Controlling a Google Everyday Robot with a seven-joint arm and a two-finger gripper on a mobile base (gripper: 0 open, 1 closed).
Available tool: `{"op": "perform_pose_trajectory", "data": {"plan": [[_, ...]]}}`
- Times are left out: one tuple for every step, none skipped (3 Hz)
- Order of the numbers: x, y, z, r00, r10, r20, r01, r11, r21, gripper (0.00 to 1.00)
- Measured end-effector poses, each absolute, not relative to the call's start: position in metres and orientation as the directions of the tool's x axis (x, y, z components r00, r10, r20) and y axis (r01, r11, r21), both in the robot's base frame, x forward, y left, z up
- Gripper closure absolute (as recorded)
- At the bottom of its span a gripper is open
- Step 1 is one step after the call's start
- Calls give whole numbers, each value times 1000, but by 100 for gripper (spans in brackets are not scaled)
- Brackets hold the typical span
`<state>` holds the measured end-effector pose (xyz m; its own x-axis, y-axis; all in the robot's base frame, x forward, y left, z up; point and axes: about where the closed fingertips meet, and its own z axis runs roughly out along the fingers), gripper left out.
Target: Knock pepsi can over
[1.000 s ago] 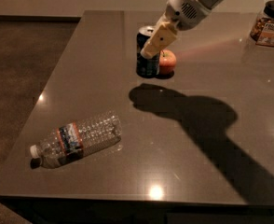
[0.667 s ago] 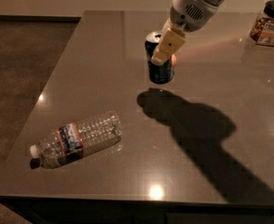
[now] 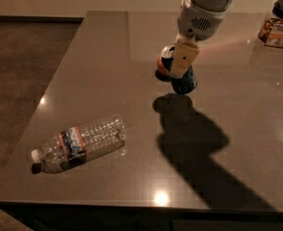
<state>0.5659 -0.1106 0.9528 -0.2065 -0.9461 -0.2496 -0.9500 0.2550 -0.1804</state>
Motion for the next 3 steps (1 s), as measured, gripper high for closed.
{"op": "perform_pose_trajectory", "data": {"plan": [[557, -118, 937, -128, -981, -148, -973, 153, -173, 97], [552, -119, 930, -70, -993, -100, -981, 87, -174, 75], [545, -116, 921, -5, -999, -38, -982, 12, -189, 51]]}}
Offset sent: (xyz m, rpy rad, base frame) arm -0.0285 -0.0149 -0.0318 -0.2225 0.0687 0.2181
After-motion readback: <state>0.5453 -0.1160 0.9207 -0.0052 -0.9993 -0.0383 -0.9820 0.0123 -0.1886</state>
